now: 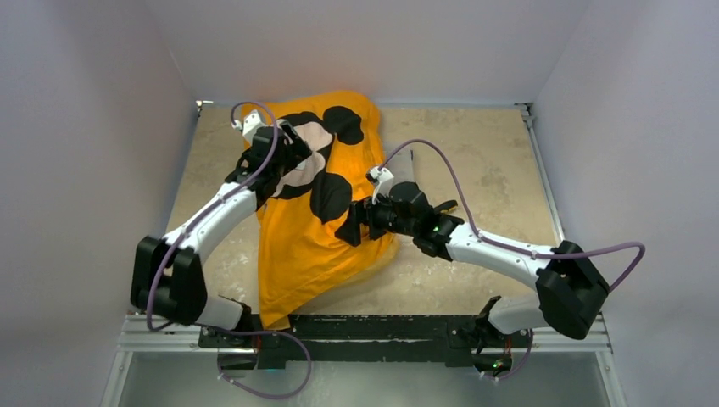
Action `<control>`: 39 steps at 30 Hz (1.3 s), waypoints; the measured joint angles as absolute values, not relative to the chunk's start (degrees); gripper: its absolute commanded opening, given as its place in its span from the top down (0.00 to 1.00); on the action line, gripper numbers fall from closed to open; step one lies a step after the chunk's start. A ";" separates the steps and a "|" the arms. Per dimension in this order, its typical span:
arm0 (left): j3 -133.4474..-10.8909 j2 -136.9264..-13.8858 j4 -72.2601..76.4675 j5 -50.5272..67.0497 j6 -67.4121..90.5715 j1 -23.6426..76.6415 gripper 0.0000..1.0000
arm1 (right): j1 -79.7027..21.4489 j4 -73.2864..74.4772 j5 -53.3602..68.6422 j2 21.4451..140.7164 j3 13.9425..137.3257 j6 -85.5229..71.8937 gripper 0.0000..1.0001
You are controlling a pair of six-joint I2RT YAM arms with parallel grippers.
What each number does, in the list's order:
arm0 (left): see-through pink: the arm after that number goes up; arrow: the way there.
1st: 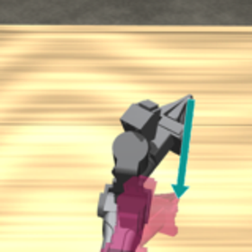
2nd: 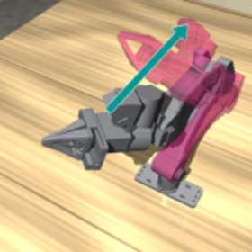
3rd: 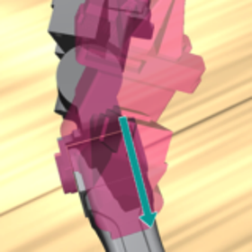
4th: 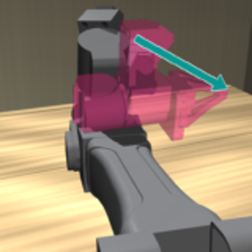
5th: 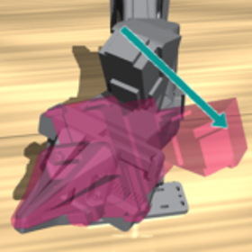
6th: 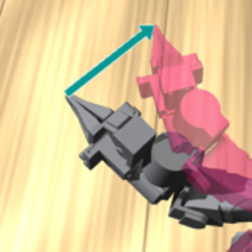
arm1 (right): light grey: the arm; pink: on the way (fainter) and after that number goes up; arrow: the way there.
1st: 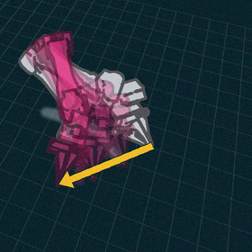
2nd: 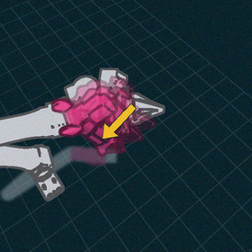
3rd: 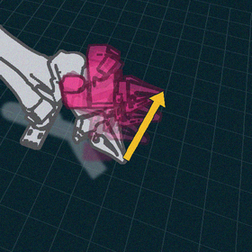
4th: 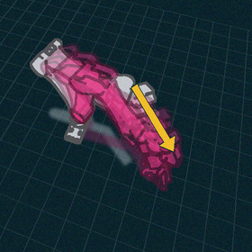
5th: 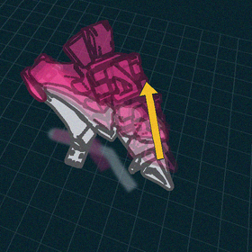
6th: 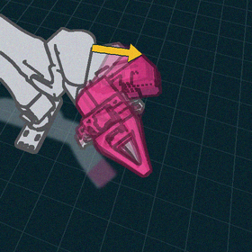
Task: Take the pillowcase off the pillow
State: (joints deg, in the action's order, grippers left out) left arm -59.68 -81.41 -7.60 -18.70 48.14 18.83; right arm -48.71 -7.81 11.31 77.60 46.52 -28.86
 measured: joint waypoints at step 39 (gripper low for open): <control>-42.24 -41.56 -17.80 -18.28 18.37 24.14 0.06 | -26.26 -21.37 28.21 118.13 75.99 -25.65 0.98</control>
State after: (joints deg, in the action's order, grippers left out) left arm -42.24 -41.56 -17.80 -18.28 18.37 24.14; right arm -26.26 -21.37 28.21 118.13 75.99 -25.65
